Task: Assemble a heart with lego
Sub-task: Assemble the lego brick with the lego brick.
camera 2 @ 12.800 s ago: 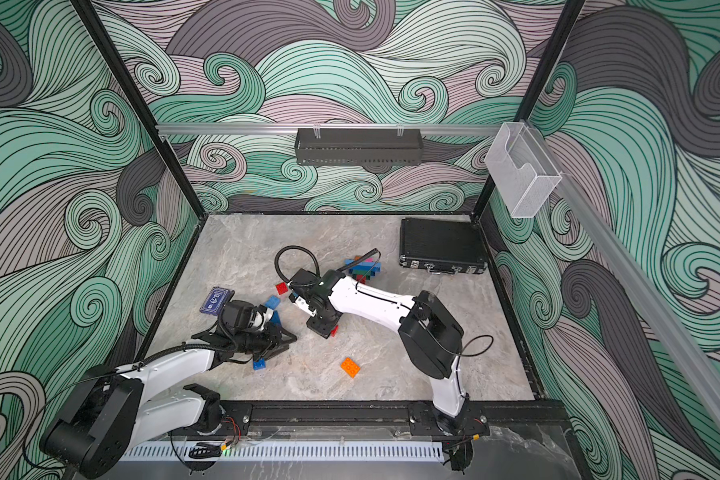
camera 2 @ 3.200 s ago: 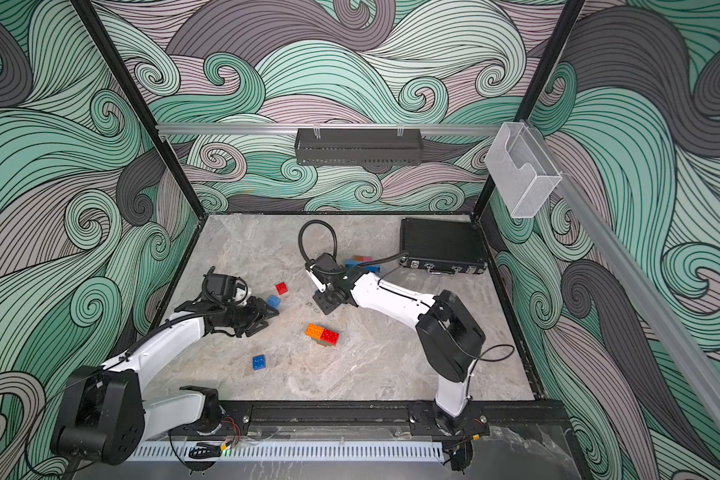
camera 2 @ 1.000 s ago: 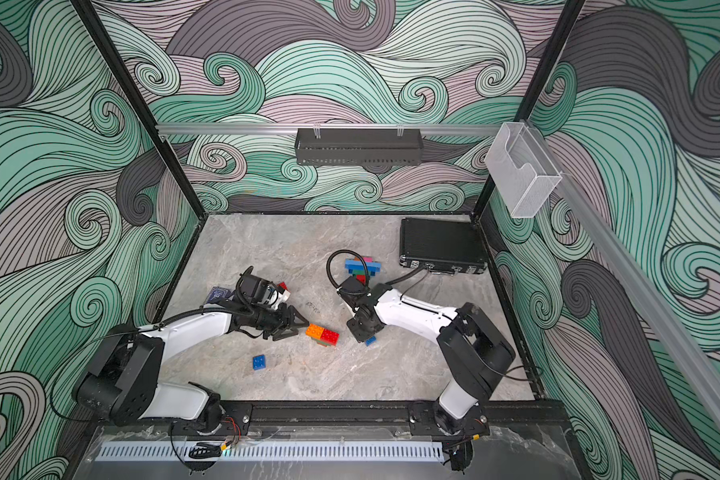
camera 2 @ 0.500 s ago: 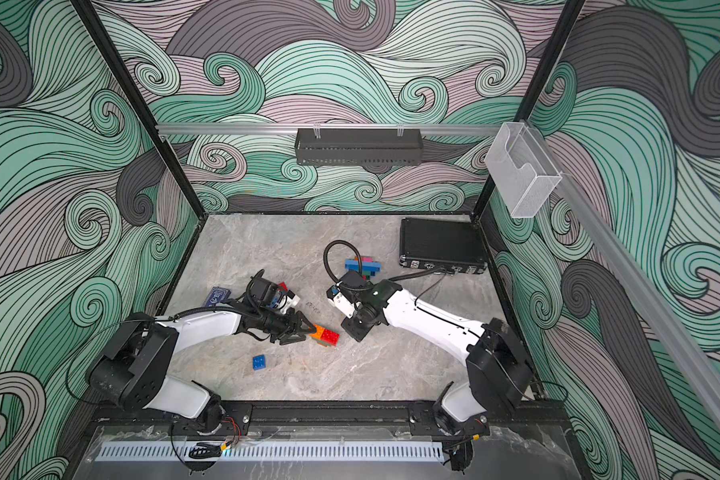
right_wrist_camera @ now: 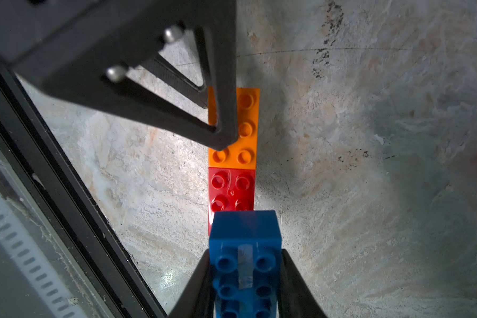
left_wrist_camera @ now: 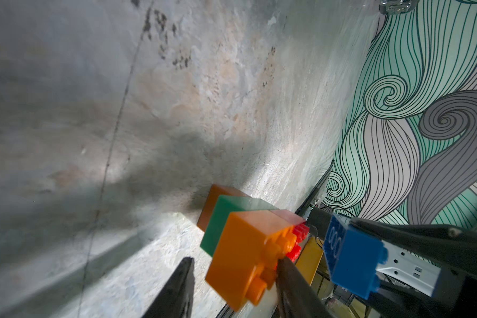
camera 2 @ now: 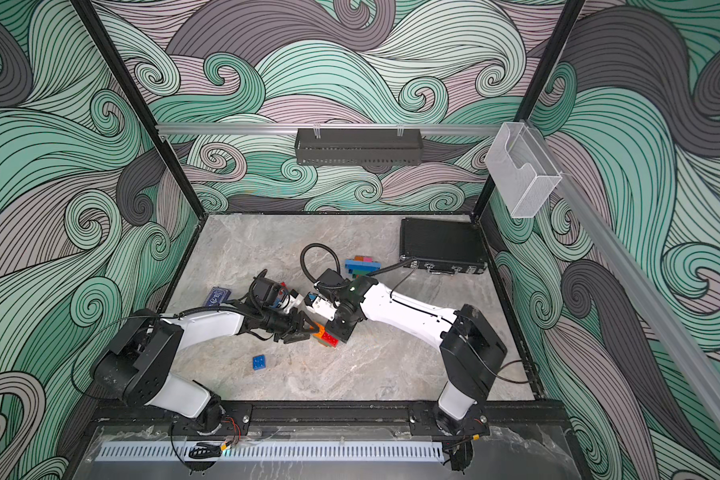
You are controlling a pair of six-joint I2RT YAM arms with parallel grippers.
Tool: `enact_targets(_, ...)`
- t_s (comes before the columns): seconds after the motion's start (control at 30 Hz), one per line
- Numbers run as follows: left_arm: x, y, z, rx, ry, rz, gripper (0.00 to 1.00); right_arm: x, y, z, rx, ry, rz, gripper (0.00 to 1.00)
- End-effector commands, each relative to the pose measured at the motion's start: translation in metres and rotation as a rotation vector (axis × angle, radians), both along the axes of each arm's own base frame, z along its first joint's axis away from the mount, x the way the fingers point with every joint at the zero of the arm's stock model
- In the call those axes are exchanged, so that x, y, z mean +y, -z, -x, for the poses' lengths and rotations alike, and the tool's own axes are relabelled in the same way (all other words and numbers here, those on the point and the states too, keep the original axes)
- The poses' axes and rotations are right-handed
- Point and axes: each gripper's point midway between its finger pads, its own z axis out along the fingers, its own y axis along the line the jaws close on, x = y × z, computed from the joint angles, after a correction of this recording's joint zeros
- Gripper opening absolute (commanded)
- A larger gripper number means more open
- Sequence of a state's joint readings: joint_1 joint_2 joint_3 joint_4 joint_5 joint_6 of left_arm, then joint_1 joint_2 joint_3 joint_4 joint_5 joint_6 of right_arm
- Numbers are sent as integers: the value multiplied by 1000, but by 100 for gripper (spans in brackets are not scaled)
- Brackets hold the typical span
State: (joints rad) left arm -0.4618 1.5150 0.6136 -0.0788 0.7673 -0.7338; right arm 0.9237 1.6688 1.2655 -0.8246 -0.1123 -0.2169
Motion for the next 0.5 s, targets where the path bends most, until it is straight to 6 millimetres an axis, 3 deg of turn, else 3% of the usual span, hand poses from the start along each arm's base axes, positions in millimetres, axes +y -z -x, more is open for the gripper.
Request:
enact_targets(0.0, 0, 5, 2, 7, -5, -10, 48, 1, 3, 4, 29, 3, 29, 28)
enact_targets(0.47, 3, 12, 6, 19, -15, -26, 47, 9, 15, 7, 56, 38, 81, 27)
